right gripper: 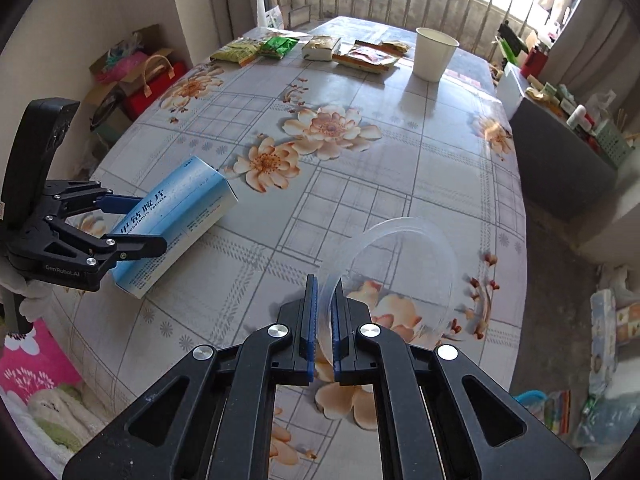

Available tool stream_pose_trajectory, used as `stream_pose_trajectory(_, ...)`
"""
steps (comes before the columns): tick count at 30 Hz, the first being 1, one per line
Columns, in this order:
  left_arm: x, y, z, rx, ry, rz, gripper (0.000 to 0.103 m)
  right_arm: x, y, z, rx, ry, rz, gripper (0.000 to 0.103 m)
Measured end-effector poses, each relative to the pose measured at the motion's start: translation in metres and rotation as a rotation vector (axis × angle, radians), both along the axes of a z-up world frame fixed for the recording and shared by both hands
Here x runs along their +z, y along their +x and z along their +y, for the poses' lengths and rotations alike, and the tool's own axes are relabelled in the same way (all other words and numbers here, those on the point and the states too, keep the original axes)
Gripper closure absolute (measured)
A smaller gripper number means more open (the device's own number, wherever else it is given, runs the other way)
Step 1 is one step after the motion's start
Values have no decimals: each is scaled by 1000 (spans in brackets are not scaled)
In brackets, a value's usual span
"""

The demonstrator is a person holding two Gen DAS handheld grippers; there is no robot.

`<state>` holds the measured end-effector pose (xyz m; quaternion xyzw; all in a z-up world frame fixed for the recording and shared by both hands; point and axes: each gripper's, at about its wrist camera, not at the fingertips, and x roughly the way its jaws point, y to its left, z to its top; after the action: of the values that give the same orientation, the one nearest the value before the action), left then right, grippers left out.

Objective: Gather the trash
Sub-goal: 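Grasp the blue medicine box with the right tool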

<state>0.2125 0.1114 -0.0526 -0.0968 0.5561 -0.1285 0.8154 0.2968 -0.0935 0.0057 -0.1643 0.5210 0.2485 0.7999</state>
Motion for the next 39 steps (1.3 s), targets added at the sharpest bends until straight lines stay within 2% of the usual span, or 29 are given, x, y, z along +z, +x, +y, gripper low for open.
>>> stream_pose_trajectory(3, -1, -18, -9, 7, -16, 6, 33, -1, -12, 4, 39, -36, -1, 90)
stream_pose_trajectory(5, -1, -26, -14, 11, -32, 9, 33, 1, -17, 4, 43, -34, -15, 74)
stream_pose_trajectory(10, 1, -39, -17, 14, -35, -6, 33, 14, -20, -3, 13, 40, -36, 62)
stream_pose_trajectory(15, 3, -45, -11, 34, -43, -12, 33, 27, -24, -18, -35, 145, -41, 60)
stream_pose_trajectory(19, 7, -47, -9, 35, -34, -33, 33, 46, -34, -37, -73, 273, -77, 53)
stream_pose_trajectory(24, 10, -47, -6, 39, -57, -52, 30, 58, -42, -60, -139, 398, -76, 53)
stream_pose_trajectory(28, 14, -46, 0, 62, -76, -70, 30, 52, -51, -63, -171, 511, -7, 53)
stream_pose_trajectory(30, 18, -48, 7, 90, -79, -89, 30, 43, -57, -54, -175, 568, 54, 50)
stream_pose_trajectory(32, 22, -50, 18, 129, -77, -106, 30, 32, -66, -38, -178, 608, 98, 43)
stream_pose_trajectory(37, 22, -55, 42, 189, -101, -101, 30, -4, -78, 9, -186, 653, 221, 38)
stream_pose_trajectory(39, 22, -59, 53, 221, -116, -103, 30, -17, -74, 28, -198, 611, 246, 38)
